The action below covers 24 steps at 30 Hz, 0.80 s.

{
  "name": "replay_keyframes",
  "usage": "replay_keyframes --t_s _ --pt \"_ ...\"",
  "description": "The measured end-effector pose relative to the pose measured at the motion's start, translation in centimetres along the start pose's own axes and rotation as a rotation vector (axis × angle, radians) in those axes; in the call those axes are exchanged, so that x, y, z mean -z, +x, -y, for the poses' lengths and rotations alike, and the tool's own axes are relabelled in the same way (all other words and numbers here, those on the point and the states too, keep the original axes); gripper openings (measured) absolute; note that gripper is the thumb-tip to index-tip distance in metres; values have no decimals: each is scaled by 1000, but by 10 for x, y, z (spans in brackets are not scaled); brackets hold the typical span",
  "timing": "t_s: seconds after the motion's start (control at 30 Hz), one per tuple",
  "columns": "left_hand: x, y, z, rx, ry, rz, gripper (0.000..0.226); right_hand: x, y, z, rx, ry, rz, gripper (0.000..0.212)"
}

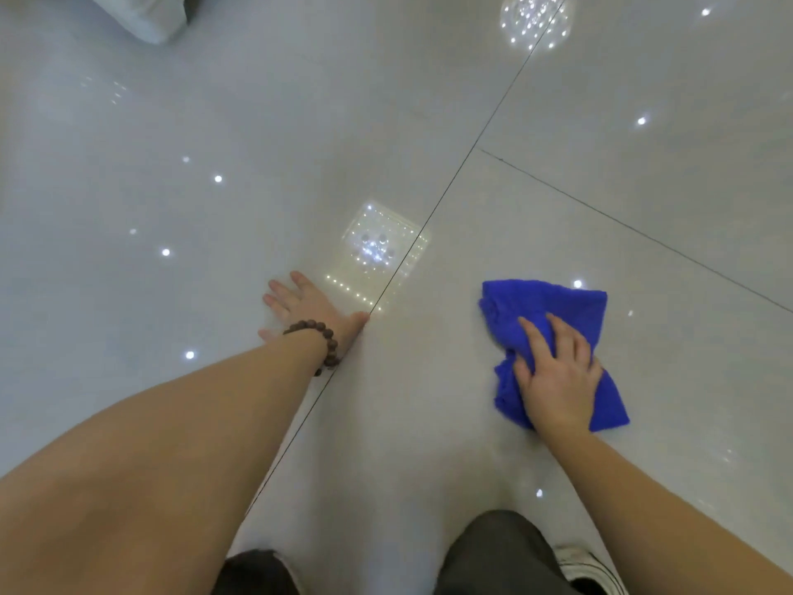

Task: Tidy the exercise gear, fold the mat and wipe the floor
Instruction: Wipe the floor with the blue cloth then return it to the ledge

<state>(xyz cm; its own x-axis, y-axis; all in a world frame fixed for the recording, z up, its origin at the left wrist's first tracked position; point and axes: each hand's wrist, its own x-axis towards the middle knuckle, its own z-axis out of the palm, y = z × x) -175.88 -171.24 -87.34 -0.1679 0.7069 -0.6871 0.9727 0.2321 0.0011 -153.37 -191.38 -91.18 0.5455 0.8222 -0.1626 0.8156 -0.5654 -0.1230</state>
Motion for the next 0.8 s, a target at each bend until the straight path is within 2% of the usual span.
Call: replay_keyframes --t_s 0.1,0.2,0.3,0.5,0.67,0.8 --pt "31 -31 -1 -148 93 -96 94 39 10 4 -11 40 184 48" --pt "71 -92 -6 -376 140 -201 77 103 9 24 -106 149 172 46" --pt "117 -166 -9 -496 150 -245 72 190 -10 43 -141 287 95 44" --pt "238 -322 -26 -613 149 -322 66 393 -60 53 -184 431 47 44" --pt "337 -443 -54 -716 182 -351 66 558 -91 28 -191 399 8 43" --pt "394 -514 -84 -784 219 -359 65 664 -105 -6 -230 389 -71 43"
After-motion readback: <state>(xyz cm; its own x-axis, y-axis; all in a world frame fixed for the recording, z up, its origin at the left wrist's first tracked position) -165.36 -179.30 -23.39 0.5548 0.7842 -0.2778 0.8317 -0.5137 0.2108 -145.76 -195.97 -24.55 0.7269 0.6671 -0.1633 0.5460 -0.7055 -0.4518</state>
